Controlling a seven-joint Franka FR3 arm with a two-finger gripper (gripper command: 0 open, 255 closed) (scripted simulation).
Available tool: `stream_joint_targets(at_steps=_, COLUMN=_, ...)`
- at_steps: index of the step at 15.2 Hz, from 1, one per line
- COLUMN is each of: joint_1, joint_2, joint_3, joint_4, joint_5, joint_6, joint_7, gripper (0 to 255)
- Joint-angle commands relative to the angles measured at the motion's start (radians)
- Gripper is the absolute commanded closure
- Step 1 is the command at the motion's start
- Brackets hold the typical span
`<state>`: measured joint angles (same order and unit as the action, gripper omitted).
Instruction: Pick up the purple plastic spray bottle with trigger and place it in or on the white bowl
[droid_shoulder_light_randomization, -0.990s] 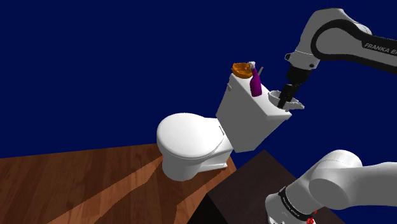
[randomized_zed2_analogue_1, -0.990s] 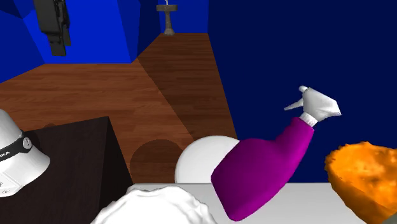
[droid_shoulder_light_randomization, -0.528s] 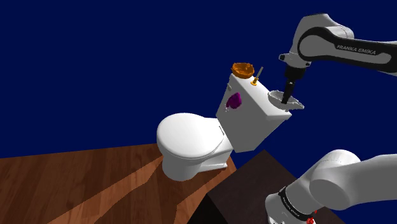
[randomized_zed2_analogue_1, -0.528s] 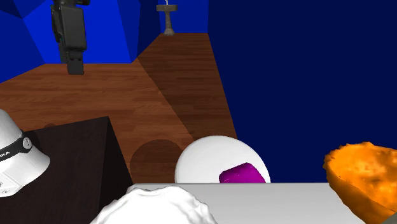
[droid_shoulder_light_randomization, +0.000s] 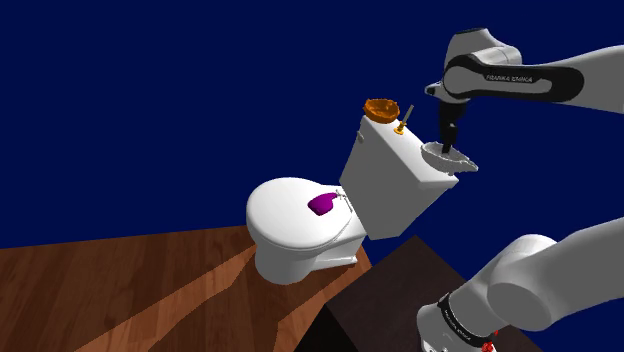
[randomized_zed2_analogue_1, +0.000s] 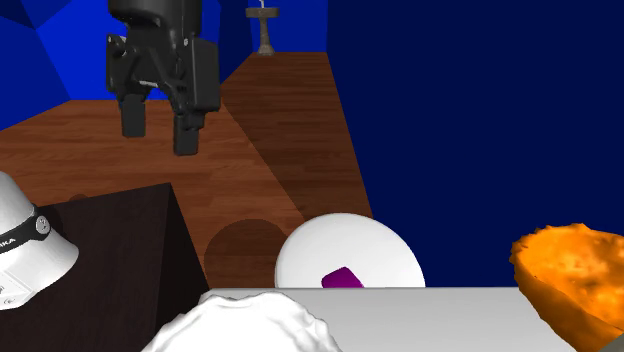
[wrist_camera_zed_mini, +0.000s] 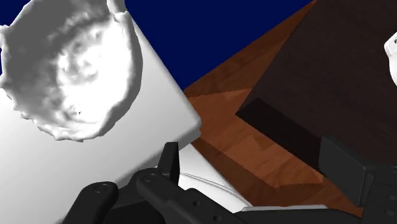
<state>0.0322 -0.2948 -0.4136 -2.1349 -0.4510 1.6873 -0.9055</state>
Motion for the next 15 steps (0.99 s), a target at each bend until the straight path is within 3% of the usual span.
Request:
stream_joint_targets(at_steps=1, joint_1=0.007, joint_2=0.074, joint_3=-0.023, joint_4=0.045, joint_5=-0.018, joint_6=0.043, joint_7=-0.086, gripper=0)
stream_joint_targets(at_steps=8, joint_1=0.002, joint_2=0.323, joint_3=-0.072, joint_4=0.221, joint_5=-0.037, joint_6=0.179, joint_7=-0.366, gripper=0)
stream_joint_targets(at_steps=15, joint_1=-0.033, joint_2=0.547, joint_3=-0.065, joint_4=0.407, joint_5=-0.024, joint_6=0.287, joint_7=-0.595, gripper=0)
